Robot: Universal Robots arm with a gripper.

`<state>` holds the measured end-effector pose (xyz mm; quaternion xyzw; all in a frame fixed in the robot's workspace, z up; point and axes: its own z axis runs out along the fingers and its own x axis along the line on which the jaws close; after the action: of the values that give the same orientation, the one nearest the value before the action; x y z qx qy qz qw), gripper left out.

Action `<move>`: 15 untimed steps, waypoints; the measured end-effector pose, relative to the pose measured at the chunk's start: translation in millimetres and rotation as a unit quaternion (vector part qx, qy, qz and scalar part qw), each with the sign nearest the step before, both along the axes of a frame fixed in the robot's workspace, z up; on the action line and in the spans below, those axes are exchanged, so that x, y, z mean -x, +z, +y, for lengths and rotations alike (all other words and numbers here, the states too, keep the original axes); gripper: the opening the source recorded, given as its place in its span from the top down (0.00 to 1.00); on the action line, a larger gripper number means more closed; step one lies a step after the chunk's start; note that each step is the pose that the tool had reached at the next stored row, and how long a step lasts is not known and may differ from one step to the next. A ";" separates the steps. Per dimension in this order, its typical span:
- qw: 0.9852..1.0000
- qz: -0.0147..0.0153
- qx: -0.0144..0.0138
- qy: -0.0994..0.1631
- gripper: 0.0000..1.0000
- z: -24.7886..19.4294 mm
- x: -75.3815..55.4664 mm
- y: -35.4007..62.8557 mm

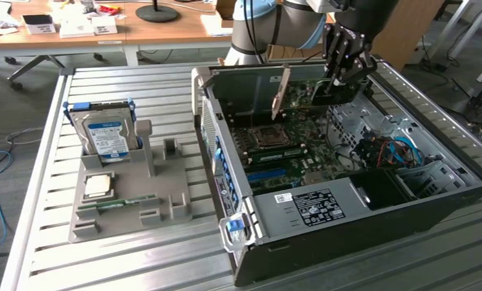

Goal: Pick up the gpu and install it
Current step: 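Insert the gpu into the slot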

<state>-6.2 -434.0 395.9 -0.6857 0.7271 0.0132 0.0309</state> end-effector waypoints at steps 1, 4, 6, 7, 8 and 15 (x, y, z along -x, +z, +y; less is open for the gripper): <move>1.000 0.000 0.000 0.000 0.73 0.0 0.1 0.0; 1.000 0.000 0.000 0.000 0.73 0.0 0.1 0.0; 1.000 0.000 0.000 0.000 0.73 0.0 0.6 0.0; 1.000 0.000 0.000 0.000 0.73 0.0 1.2 0.0; 1.000 0.000 0.000 0.000 0.73 0.0 1.6 -0.1; 1.000 0.000 0.000 0.000 0.73 0.0 1.8 0.0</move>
<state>-7.9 -434.0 395.8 -0.6857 0.7271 0.0132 0.0310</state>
